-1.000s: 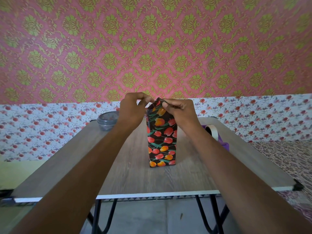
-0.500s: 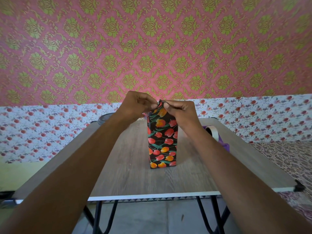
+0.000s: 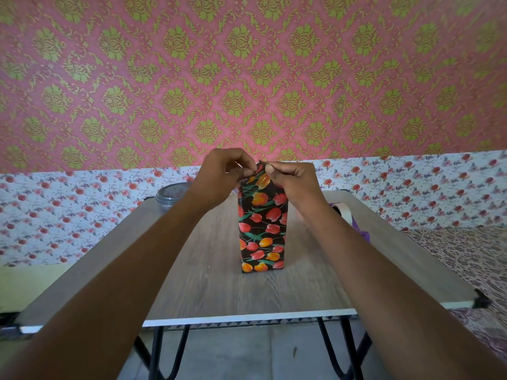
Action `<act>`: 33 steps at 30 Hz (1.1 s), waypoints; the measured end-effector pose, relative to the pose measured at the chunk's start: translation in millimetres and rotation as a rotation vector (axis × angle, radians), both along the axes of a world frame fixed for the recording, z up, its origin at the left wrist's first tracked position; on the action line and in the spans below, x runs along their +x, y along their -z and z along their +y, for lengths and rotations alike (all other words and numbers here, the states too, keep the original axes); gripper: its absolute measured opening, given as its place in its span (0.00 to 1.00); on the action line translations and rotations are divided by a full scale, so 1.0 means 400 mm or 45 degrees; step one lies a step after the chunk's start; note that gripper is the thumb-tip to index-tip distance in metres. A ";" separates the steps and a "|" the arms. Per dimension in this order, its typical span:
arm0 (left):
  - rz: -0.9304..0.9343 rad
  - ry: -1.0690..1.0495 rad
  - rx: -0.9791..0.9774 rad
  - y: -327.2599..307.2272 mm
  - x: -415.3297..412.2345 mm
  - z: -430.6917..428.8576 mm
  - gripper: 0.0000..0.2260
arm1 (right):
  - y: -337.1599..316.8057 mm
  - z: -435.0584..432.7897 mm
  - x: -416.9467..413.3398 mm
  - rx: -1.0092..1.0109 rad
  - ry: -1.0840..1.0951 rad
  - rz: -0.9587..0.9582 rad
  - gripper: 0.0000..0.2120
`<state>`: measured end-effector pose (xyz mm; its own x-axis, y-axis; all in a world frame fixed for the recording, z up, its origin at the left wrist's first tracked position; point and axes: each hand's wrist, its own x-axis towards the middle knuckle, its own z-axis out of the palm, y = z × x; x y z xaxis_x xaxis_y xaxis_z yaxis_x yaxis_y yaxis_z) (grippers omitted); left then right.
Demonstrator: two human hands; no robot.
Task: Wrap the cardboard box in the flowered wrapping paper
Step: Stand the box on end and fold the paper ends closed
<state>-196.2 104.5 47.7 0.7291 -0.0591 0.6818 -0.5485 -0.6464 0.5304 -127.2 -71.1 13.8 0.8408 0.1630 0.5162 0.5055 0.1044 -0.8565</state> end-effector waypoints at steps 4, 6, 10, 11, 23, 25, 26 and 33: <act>0.051 0.011 0.002 -0.012 -0.008 0.007 0.06 | -0.001 -0.003 0.000 0.015 0.015 0.028 0.10; 0.011 -0.102 0.034 -0.013 -0.007 -0.004 0.06 | -0.002 0.000 -0.007 0.014 0.003 0.032 0.10; -0.081 -0.227 0.075 -0.001 -0.011 -0.033 0.09 | -0.014 0.007 -0.027 -0.058 0.004 -0.023 0.08; -0.080 -0.230 0.054 0.003 -0.011 -0.038 0.10 | -0.018 0.008 -0.032 -0.080 0.021 -0.041 0.07; -0.011 -0.274 -0.154 0.027 -0.019 -0.049 0.07 | -0.037 0.029 -0.070 -0.029 0.199 0.031 0.05; -0.023 -0.306 -0.256 0.032 -0.017 -0.052 0.08 | -0.042 0.035 -0.072 -0.022 0.206 0.068 0.05; -0.014 -0.297 -0.334 0.036 -0.018 -0.053 0.07 | -0.044 0.038 -0.073 -0.041 0.215 0.072 0.06; 0.077 -0.186 -0.707 0.054 -0.012 -0.046 0.11 | -0.050 0.044 -0.078 -0.205 0.250 -0.045 0.09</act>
